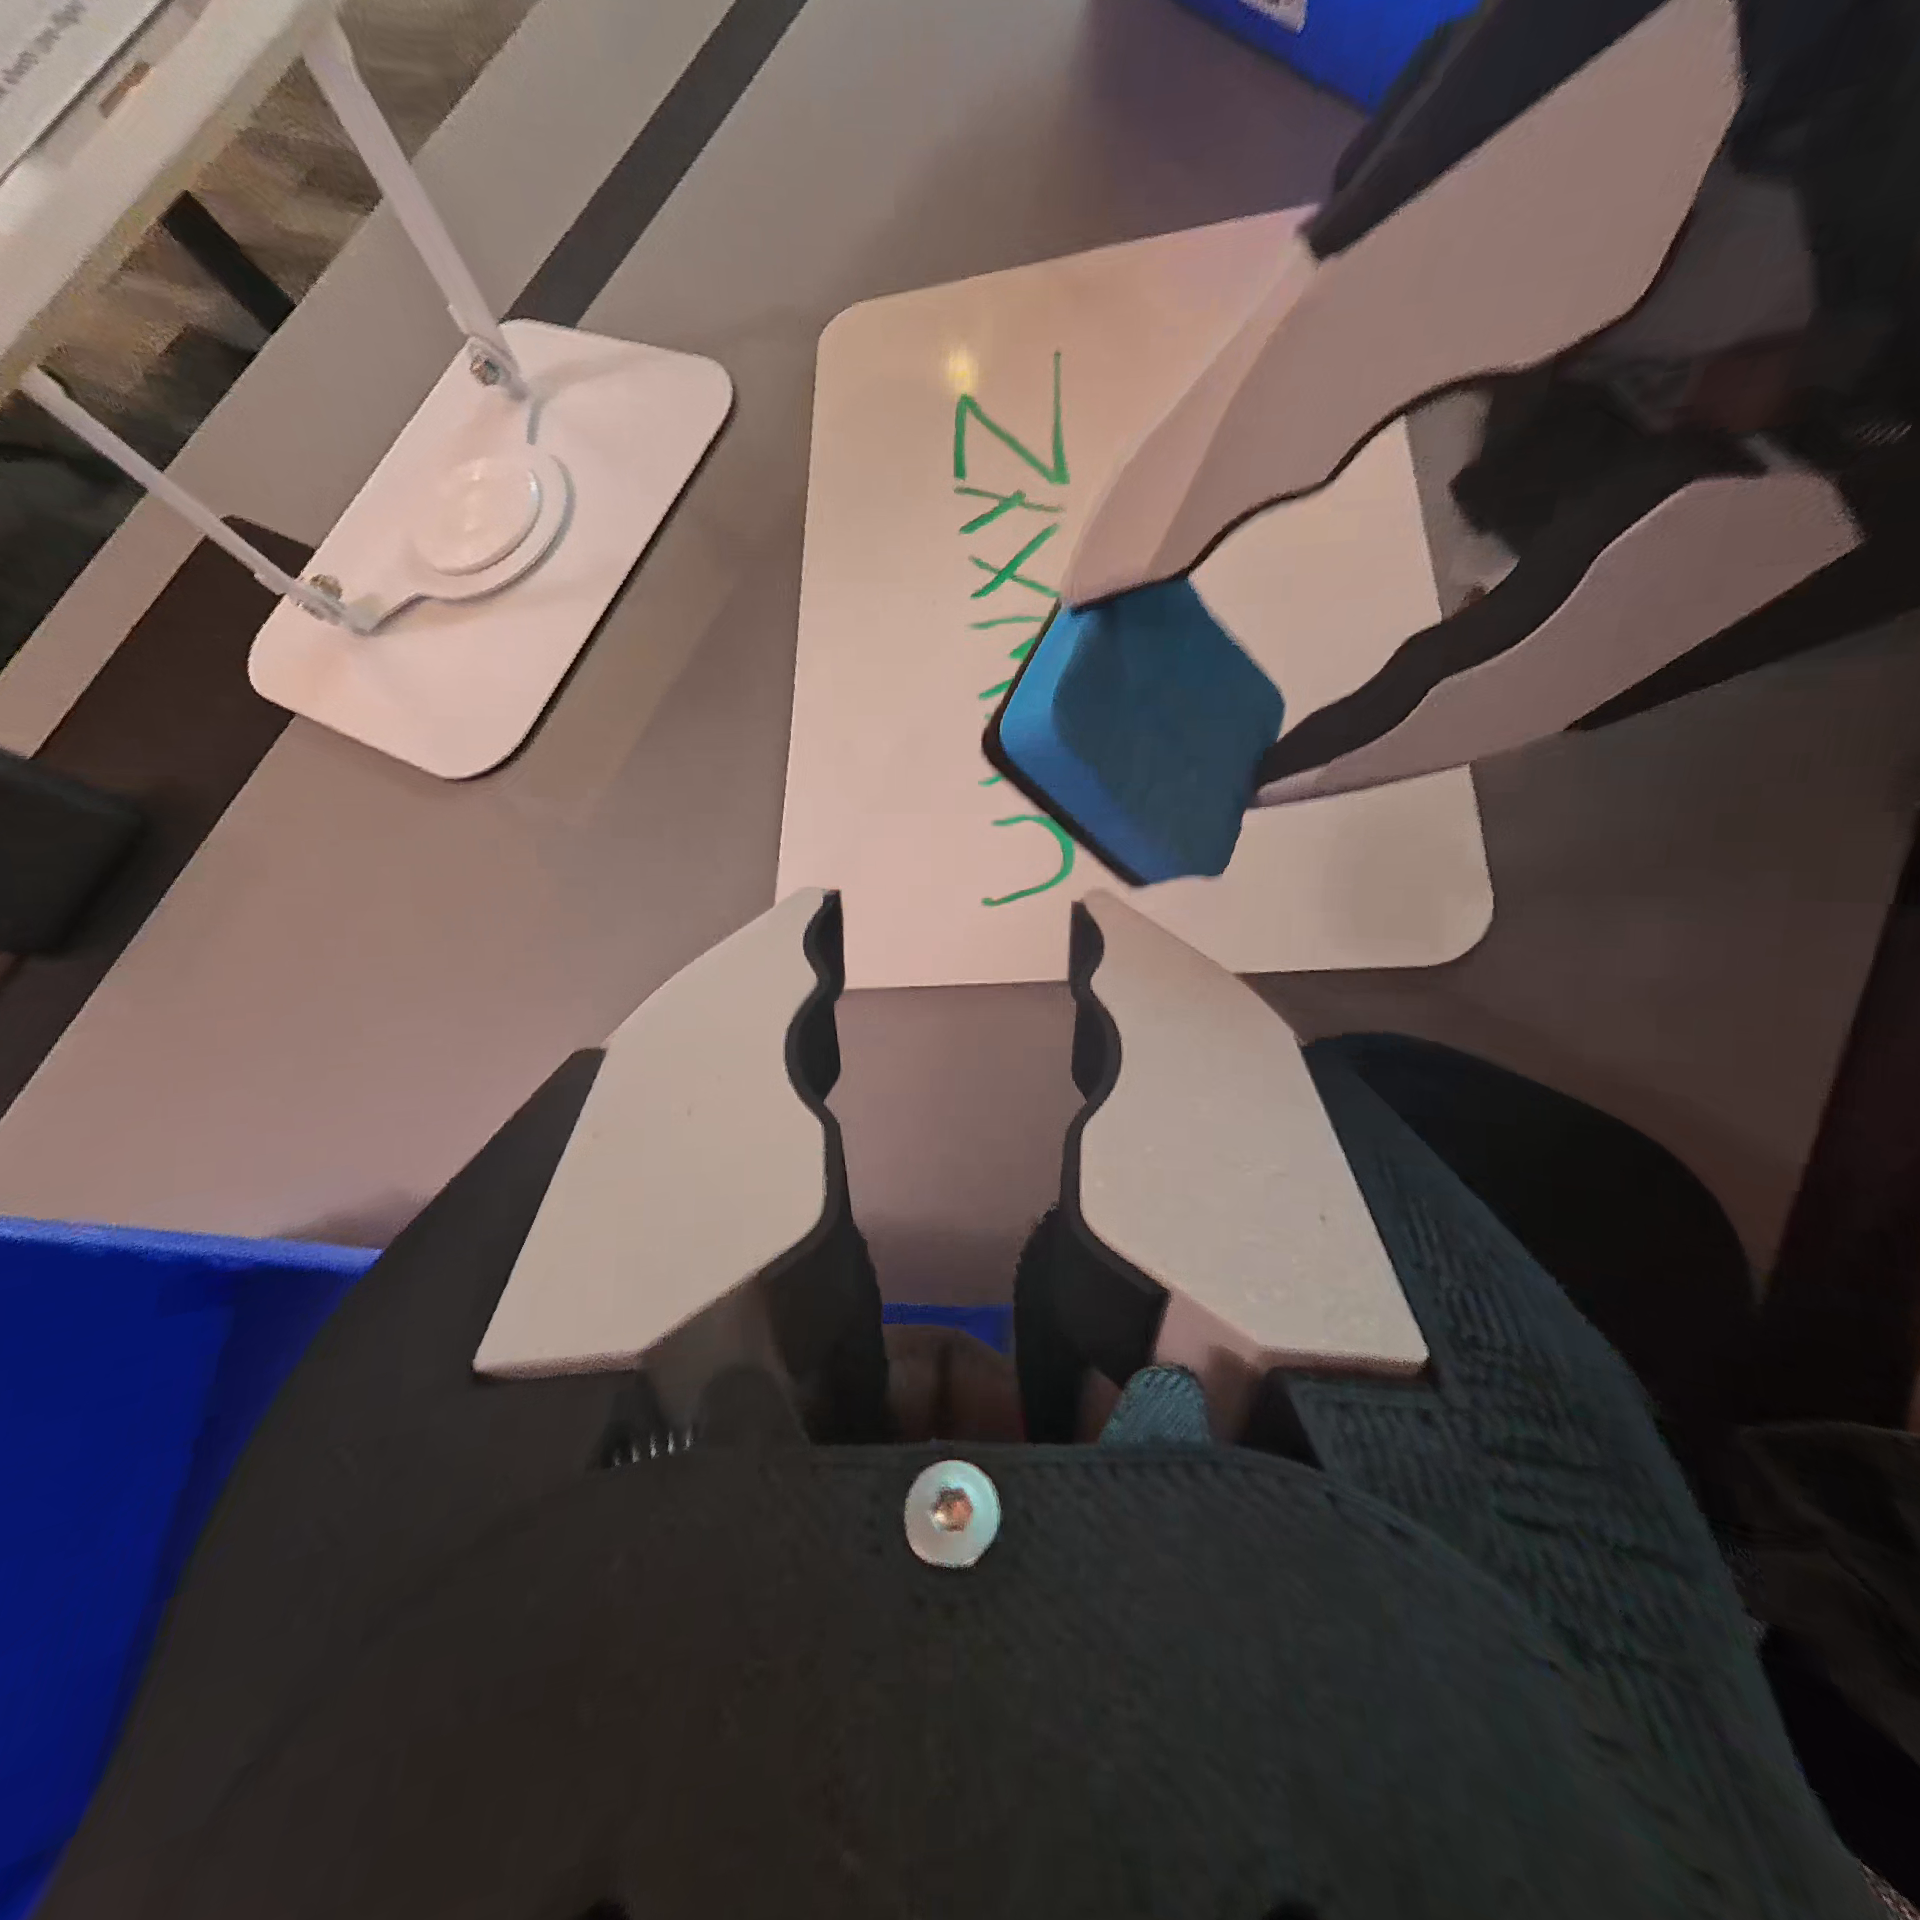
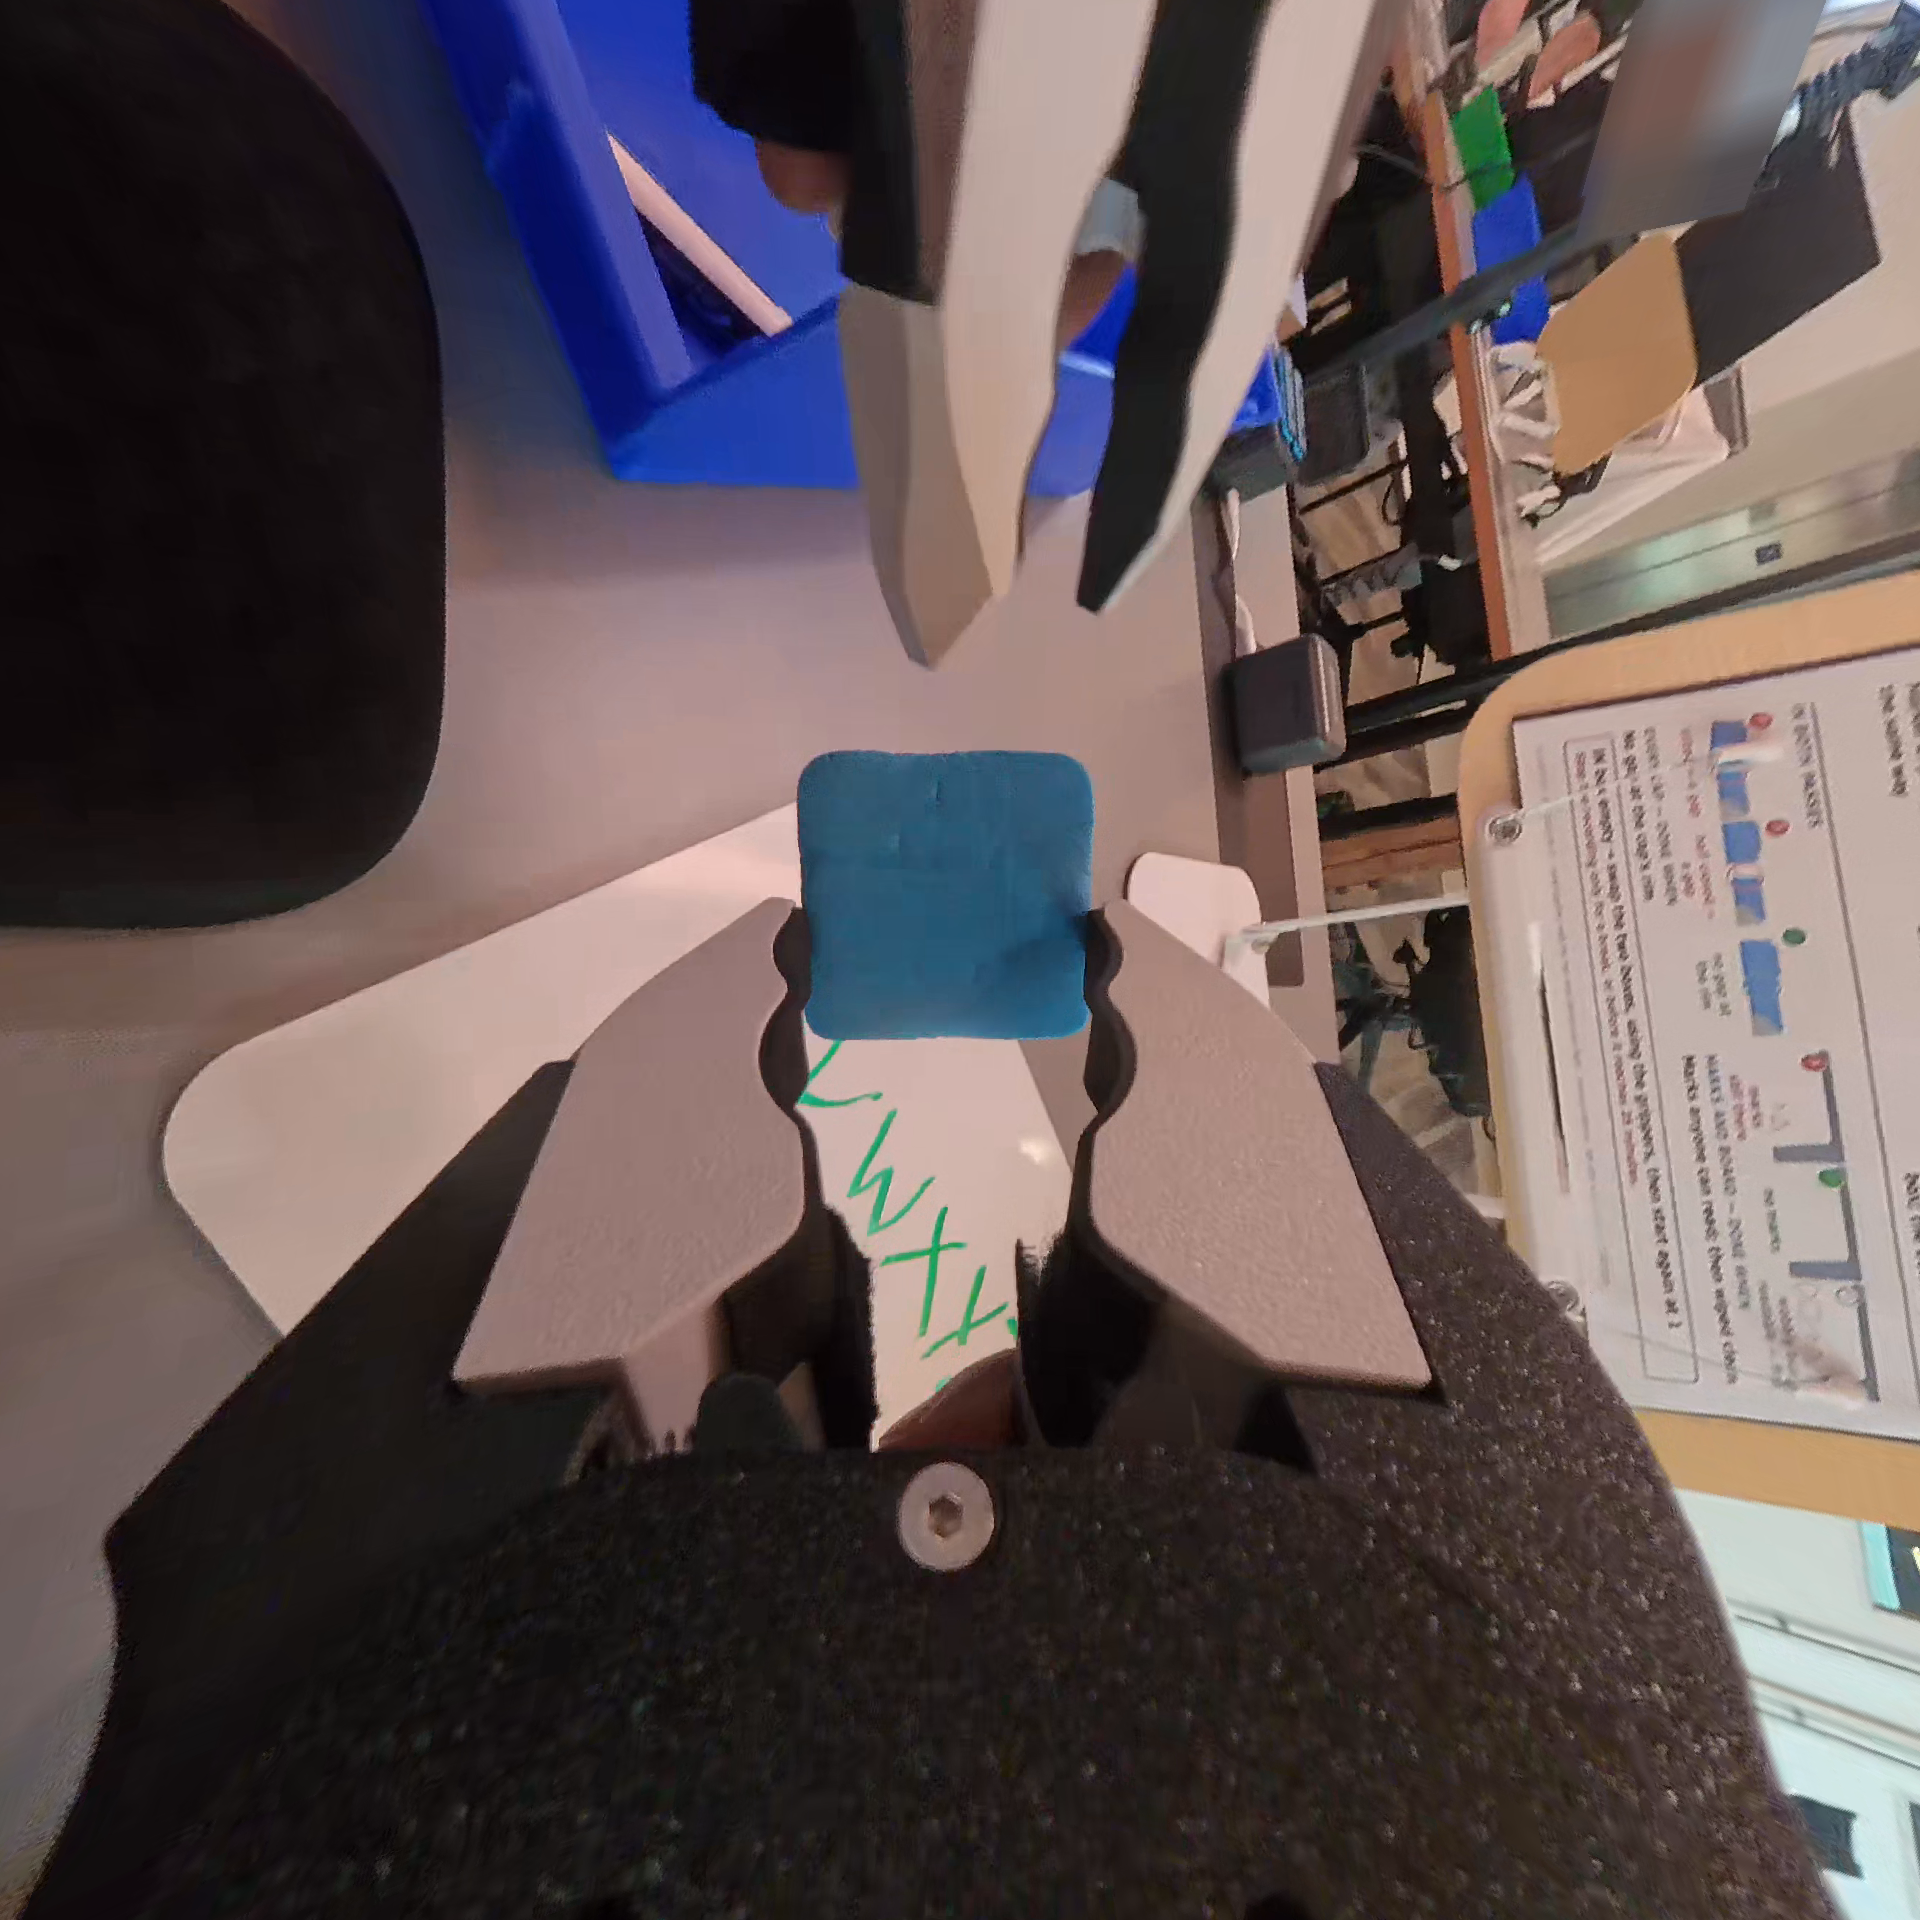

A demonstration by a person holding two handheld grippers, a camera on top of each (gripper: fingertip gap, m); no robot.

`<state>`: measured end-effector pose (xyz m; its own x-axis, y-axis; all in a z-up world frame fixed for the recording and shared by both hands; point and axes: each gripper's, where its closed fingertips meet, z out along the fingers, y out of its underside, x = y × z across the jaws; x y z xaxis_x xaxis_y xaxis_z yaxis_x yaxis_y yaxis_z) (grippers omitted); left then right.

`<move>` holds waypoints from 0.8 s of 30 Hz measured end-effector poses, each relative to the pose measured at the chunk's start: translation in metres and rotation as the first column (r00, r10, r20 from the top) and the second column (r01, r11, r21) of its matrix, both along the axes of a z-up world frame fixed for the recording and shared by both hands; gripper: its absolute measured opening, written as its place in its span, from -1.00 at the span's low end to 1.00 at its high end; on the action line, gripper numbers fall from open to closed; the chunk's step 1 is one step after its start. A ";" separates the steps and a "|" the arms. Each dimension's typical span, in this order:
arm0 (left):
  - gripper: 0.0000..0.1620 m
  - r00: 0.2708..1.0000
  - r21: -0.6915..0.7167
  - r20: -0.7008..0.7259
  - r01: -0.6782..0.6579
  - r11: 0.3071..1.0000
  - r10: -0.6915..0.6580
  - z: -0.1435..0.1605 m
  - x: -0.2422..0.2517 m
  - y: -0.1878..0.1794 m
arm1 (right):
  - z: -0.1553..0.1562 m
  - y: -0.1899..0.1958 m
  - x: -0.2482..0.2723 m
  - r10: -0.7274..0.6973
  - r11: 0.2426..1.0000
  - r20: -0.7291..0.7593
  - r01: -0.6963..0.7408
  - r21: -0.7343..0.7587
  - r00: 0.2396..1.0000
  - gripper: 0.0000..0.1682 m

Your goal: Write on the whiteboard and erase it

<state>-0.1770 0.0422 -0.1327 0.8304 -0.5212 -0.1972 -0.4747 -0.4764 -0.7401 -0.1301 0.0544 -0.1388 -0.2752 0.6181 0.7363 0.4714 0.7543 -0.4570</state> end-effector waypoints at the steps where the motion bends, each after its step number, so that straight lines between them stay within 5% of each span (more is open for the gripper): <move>1: -0.49 1.000 -0.006 -0.001 -0.007 1.000 0.007 -0.003 -0.001 -0.001 | -0.001 0.002 0.002 -0.009 1.000 0.006 0.010 -0.008 1.000 -0.39; 15: -0.49 1.000 -0.073 0.028 -0.003 0.997 0.005 -0.030 0.012 -0.010 | -0.037 0.015 0.023 -0.085 0.978 0.200 0.120 -0.171 0.976 -0.39; 19: -0.49 0.999 -0.142 0.030 0.047 0.989 -0.043 -0.056 0.029 -0.016 | -0.061 0.013 0.046 -0.021 0.851 0.342 0.197 -0.487 0.939 -0.39; 24: -0.52 0.997 -0.190 0.050 0.063 0.980 -0.054 -0.086 0.044 -0.009 | -0.072 0.024 0.056 -0.014 0.777 0.380 0.249 -0.578 0.925 -0.38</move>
<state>-0.1330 0.0337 -0.2192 0.8031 -0.5935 -0.0524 -0.4743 -0.5837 -0.6590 -0.0737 0.0783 -0.2104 -0.3116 0.9476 0.0699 0.7552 0.2916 -0.5871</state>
